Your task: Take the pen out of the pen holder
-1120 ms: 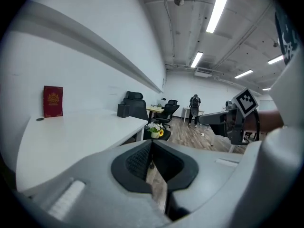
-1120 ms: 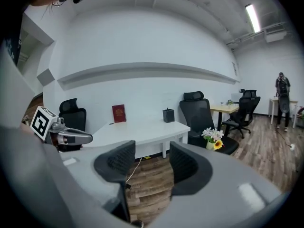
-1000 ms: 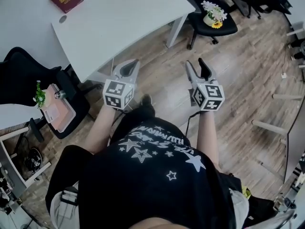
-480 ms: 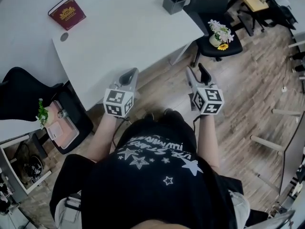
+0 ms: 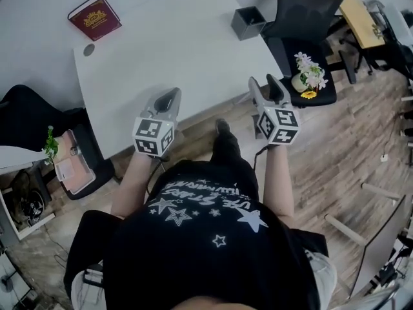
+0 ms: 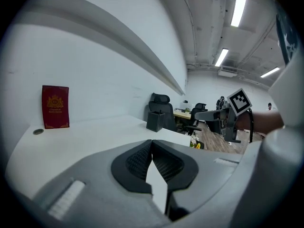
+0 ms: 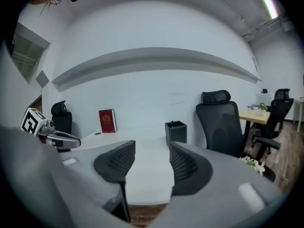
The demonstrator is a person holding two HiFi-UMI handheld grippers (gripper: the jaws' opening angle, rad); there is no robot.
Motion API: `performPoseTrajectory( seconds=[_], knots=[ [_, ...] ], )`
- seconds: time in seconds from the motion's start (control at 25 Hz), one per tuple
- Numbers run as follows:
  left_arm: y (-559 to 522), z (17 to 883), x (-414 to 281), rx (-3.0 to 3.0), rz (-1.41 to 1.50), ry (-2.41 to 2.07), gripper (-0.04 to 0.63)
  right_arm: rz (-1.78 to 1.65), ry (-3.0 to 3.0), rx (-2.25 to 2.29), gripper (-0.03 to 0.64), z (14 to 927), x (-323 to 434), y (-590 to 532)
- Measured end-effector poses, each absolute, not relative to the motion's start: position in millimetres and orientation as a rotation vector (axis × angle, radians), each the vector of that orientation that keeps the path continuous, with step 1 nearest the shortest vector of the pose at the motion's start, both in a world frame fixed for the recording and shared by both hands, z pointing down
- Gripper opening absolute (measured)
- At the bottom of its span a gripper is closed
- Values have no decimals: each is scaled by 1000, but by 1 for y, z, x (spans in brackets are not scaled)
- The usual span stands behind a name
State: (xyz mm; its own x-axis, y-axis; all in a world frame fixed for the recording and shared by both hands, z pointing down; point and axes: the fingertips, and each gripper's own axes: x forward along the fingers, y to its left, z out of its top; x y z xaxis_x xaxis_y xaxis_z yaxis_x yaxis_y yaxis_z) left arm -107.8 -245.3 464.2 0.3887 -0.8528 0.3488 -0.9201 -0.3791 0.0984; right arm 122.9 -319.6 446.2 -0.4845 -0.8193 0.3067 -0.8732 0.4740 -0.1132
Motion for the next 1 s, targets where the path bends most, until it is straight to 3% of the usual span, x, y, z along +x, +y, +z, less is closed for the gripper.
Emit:
performPoseTrajectory(
  seconds=[0.68,1.0],
  knots=[
    [-374,459,-74,2135,354,-1821,11,338,-2656,1090,229,447,101,-523],
    [-383,463,-84,2051,349,-1912,11,332,-2644,975,170,463,78,-545]
  ],
)
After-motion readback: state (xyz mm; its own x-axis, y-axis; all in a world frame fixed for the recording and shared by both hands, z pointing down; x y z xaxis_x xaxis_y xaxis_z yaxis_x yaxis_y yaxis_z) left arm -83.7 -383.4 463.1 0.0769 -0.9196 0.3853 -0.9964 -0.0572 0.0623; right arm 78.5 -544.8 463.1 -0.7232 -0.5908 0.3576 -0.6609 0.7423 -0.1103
